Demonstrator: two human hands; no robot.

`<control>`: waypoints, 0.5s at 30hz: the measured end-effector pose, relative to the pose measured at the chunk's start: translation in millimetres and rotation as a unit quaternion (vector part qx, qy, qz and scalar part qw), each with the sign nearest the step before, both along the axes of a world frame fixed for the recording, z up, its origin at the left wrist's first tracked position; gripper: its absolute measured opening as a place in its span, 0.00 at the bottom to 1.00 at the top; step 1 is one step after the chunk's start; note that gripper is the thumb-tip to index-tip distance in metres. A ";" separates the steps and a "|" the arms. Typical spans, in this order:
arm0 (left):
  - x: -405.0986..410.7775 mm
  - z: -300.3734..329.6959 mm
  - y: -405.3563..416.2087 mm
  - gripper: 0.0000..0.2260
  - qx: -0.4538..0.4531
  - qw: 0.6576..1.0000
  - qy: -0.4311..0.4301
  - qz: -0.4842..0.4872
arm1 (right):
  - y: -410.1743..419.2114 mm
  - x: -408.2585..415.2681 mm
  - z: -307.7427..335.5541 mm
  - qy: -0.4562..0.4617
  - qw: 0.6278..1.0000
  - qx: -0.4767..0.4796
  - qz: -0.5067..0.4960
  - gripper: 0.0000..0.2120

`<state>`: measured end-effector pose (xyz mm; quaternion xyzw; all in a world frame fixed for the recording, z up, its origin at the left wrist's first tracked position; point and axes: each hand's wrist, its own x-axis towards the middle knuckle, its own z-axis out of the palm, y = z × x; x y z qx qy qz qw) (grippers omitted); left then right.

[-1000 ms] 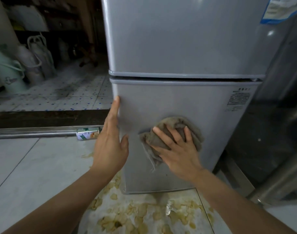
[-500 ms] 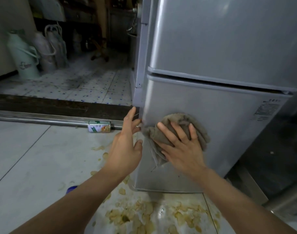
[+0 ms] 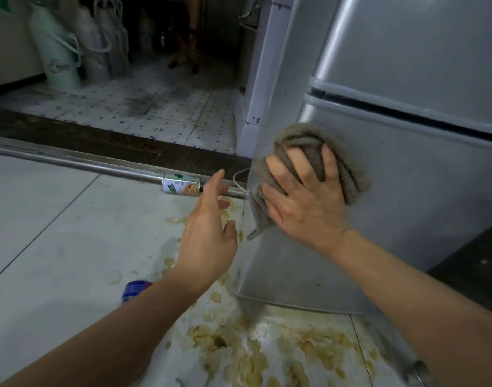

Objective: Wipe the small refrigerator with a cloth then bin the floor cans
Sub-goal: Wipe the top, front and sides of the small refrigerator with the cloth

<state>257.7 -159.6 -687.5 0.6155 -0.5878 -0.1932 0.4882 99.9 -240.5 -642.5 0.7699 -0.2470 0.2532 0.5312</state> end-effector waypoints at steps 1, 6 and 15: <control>1.7 -3.2 -1.1 0.37 0.004 1.000 0.001 0.003 | -0.6 2.3 -8.0 -0.002 1.000 -0.003 0.007 0.08; 7.2 -12.4 -4.8 0.38 0.012 1.000 0.002 0.010 | 1.5 4.1 -59.4 0.036 0.999 0.006 -0.006 0.09; 0.5 -13.7 6.9 0.36 0.021 0.999 -0.039 -0.002 | 24.4 -15.2 -120.0 0.276 0.945 0.145 -0.096 0.24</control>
